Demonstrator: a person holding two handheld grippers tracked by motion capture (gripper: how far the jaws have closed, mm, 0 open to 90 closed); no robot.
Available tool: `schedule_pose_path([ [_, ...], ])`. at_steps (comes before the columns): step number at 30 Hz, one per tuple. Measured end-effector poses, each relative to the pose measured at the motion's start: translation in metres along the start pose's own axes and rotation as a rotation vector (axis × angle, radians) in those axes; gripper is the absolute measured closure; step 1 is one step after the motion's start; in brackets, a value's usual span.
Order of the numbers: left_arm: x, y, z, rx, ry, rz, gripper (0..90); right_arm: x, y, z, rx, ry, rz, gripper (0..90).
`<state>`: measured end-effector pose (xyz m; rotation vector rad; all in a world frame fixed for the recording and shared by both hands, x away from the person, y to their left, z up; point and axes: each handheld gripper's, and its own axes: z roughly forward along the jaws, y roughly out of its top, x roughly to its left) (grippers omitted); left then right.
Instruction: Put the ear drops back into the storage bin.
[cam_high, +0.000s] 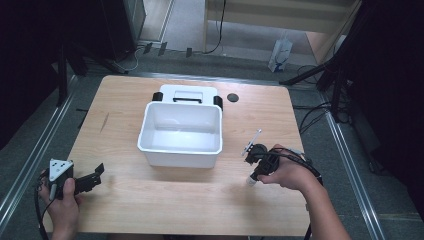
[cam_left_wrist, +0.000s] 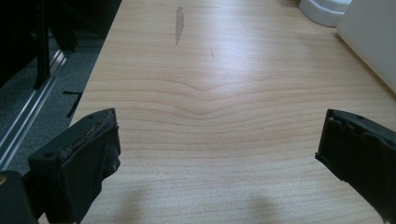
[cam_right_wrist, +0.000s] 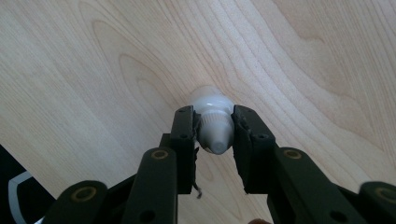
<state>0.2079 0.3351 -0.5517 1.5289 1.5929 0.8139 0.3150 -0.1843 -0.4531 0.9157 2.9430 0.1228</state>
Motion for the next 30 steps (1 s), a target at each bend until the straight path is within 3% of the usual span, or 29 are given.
schedule_pose_path([
  [10,0.000,0.000,0.000,0.005,0.000,0.002,0.0,-0.004,0.005,-0.003,0.024,0.021,0.028,72.1],
  [13,0.000,0.000,0.000,0.004,0.001,0.000,0.0,-0.006,0.007,-0.009,0.014,0.012,-0.004,72.1],
  [23,0.000,0.000,0.000,0.004,0.000,-0.004,0.0,-0.010,0.015,-0.027,-0.015,-0.010,-0.016,72.1],
  [30,0.000,0.001,0.001,0.006,-0.002,0.000,0.0,-0.014,0.029,-0.049,-0.032,-0.034,-0.039,72.1],
])
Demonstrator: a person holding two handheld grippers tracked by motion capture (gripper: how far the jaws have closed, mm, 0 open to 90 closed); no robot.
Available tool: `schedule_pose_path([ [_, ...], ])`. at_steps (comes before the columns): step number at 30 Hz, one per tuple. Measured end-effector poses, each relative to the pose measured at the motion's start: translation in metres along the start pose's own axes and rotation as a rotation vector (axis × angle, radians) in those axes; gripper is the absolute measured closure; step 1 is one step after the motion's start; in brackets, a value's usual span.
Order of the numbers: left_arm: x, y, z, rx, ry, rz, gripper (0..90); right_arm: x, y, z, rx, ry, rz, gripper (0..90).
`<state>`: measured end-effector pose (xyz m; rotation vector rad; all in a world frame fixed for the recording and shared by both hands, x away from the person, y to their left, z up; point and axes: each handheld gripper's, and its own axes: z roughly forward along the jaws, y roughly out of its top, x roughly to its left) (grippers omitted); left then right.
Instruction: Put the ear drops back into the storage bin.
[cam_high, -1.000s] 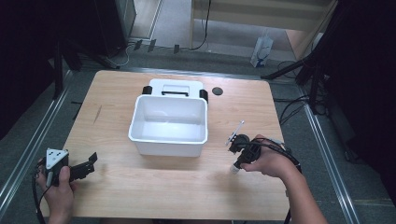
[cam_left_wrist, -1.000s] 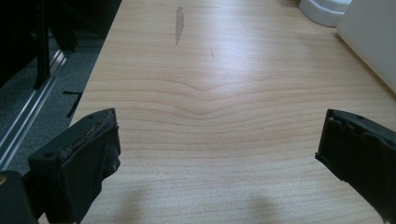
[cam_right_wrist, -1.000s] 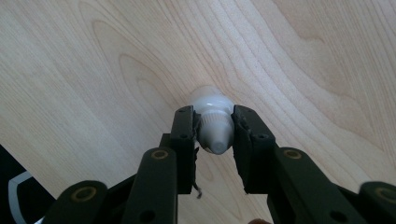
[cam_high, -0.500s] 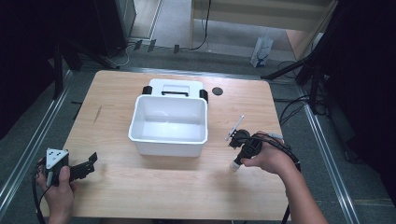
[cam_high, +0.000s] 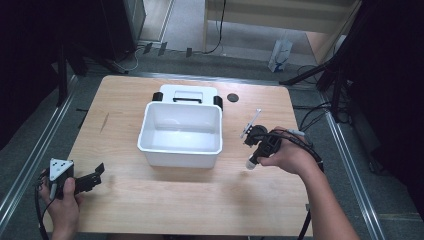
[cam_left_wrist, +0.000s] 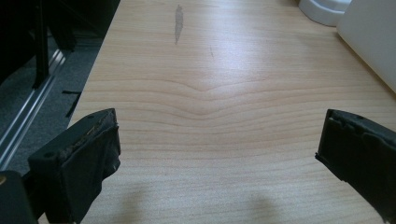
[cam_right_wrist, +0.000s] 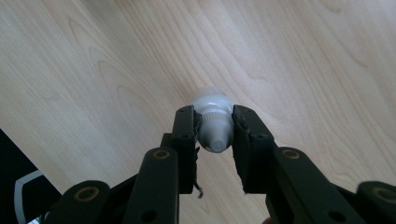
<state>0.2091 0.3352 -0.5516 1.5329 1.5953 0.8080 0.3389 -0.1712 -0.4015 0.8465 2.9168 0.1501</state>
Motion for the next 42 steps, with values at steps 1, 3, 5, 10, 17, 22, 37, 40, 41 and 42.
schedule_pose_path([
  [1,0.000,0.000,0.000,0.001,-0.001,0.000,0.0,-0.001,0.002,-0.003,-0.004,-0.003,-0.002,72.1],
  [3,0.000,0.000,0.000,0.001,-0.001,-0.001,0.0,-0.002,0.007,-0.008,-0.012,-0.010,-0.010,72.1],
  [5,0.000,0.000,0.000,0.001,-0.002,-0.001,0.0,-0.004,0.012,-0.014,-0.022,-0.017,-0.012,72.1],
  [10,0.000,0.000,0.000,0.000,-0.004,-0.002,0.0,-0.006,0.025,-0.027,-0.025,-0.025,-0.030,72.1],
  [17,0.001,0.000,0.000,0.004,-0.006,-0.002,0.0,-0.009,0.043,-0.042,-0.033,-0.032,-0.047,72.1],
  [22,0.001,0.001,0.000,0.006,-0.008,-0.003,0.0,-0.009,0.053,-0.050,-0.035,-0.042,-0.056,72.1],
  [37,0.001,0.001,0.001,0.009,-0.012,-0.002,0.1,-0.004,0.088,-0.074,-0.054,-0.053,-0.097,72.1],
  [40,0.001,0.001,0.001,0.010,-0.013,-0.002,0.0,-0.002,0.095,-0.077,-0.061,-0.052,-0.104,72.1],
  [41,0.001,0.001,0.001,0.010,-0.013,-0.002,0.0,-0.002,0.095,-0.077,-0.061,-0.052,-0.104,72.1],
  [42,0.001,0.001,0.001,0.010,-0.014,-0.003,0.0,-0.002,0.097,-0.078,-0.062,-0.052,-0.110,72.1],
])
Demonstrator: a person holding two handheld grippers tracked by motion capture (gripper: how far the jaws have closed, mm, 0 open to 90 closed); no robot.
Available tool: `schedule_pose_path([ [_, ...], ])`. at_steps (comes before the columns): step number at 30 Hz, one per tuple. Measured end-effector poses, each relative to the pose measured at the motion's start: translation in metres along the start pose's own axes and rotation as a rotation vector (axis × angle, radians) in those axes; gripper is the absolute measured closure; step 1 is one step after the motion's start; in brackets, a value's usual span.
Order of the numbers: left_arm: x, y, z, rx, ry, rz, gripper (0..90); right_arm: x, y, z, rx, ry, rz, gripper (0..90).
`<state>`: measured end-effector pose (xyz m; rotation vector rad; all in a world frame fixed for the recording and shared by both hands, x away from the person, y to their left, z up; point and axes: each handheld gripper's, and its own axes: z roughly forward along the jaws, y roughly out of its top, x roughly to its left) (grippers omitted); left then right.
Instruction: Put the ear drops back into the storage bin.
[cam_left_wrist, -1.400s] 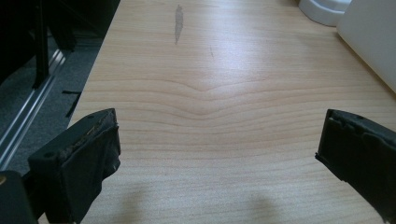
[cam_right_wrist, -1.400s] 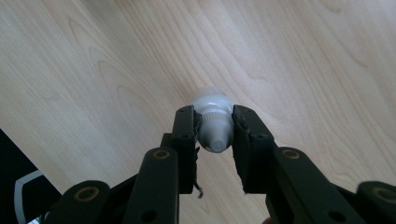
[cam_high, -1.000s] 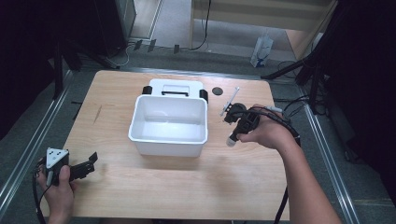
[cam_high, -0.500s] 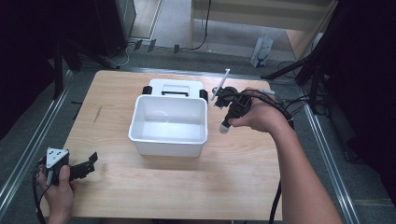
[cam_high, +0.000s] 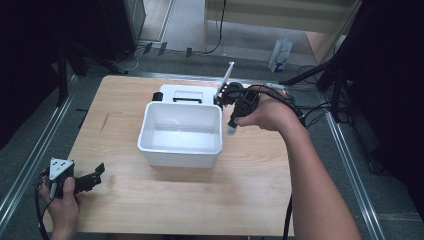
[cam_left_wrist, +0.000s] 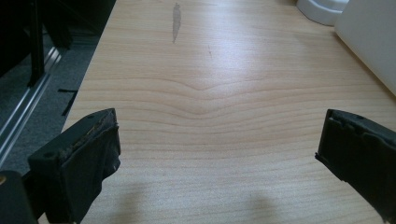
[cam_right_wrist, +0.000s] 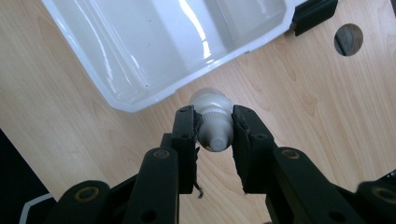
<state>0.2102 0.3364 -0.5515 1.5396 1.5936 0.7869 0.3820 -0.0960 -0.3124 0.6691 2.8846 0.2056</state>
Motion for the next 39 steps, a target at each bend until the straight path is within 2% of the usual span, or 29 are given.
schedule_pose_path([
  [9,0.000,0.000,0.000,0.002,-0.003,-0.004,0.1,0.006,0.020,-0.003,-0.008,0.003,-0.034,72.2],
  [22,0.000,0.000,0.001,0.003,-0.003,-0.003,0.1,0.014,0.041,0.014,-0.004,0.026,-0.087,72.1],
  [39,0.000,0.000,0.001,0.005,-0.005,-0.002,0.1,0.014,0.044,0.044,0.024,0.022,-0.139,72.0],
])
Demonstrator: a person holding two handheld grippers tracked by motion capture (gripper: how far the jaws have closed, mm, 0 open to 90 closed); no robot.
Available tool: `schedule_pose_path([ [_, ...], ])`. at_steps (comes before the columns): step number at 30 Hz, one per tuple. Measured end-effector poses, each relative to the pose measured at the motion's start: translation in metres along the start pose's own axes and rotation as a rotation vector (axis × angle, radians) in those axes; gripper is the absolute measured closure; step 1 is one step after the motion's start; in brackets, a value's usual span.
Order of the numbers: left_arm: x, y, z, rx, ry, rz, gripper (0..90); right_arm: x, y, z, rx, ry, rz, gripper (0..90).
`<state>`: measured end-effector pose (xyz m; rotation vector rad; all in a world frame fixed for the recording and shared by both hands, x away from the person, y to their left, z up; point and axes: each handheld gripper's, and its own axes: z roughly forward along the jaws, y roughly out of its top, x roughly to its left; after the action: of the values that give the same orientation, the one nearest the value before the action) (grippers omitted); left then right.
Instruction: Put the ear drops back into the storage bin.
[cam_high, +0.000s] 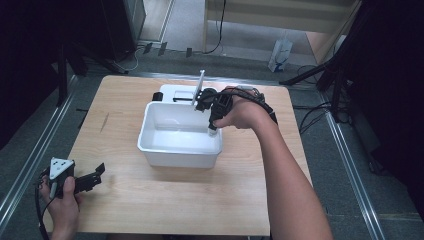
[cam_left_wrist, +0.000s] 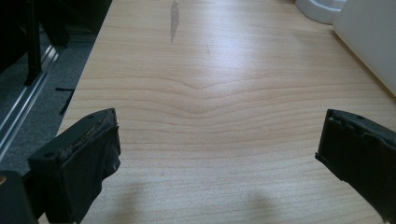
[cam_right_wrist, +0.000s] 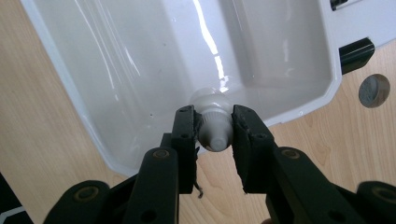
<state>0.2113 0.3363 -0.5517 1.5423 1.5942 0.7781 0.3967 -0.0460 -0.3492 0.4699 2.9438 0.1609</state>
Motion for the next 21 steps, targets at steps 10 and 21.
schedule_pose_path([
  [10,0.000,0.000,0.000,0.001,0.000,0.001,0.1,-0.002,-0.005,0.015,0.000,0.004,-0.016,72.0],
  [21,0.000,0.000,0.001,0.000,-0.003,-0.001,0.1,0.000,-0.003,0.035,0.016,0.014,-0.059,72.0],
])
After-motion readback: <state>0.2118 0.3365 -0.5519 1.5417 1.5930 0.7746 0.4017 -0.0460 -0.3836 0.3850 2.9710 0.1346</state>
